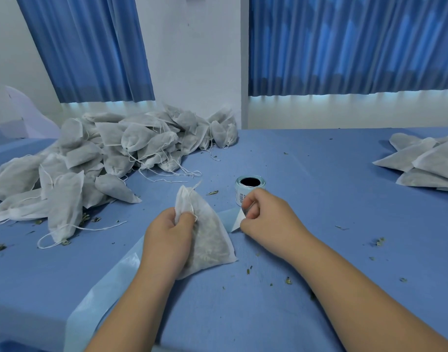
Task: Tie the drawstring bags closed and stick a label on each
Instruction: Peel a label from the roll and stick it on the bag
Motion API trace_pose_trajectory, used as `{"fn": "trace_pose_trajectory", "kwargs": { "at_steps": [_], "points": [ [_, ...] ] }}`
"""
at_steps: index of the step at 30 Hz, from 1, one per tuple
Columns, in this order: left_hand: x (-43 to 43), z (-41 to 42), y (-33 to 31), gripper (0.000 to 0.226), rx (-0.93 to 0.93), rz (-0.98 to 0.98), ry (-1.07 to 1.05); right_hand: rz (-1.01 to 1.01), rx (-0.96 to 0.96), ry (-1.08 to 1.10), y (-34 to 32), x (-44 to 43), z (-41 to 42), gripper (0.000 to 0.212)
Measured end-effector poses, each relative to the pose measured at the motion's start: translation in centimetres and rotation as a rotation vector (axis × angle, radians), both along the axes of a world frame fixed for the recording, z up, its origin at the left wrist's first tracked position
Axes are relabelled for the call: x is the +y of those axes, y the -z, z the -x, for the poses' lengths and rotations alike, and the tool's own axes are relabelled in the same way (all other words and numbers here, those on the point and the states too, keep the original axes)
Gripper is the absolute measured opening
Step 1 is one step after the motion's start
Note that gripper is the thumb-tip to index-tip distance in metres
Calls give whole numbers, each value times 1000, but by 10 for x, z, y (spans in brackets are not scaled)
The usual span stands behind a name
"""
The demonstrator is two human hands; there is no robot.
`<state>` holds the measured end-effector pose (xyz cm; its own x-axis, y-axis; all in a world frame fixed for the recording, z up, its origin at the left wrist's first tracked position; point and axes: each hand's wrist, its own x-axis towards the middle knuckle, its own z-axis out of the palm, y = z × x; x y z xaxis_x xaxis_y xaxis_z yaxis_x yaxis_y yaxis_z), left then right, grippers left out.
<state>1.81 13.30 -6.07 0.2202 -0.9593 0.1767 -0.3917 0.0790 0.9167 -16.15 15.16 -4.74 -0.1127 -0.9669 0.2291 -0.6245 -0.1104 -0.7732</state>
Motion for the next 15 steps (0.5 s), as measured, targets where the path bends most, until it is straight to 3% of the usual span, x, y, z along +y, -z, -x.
{"fn": "trace_pose_trajectory", "kwargs": {
  "at_steps": [15],
  "points": [
    [-1, 0, 1, 31, 4, 15, -18, -98, -2, -17, -9, 7, 17, 20]
  ]
}}
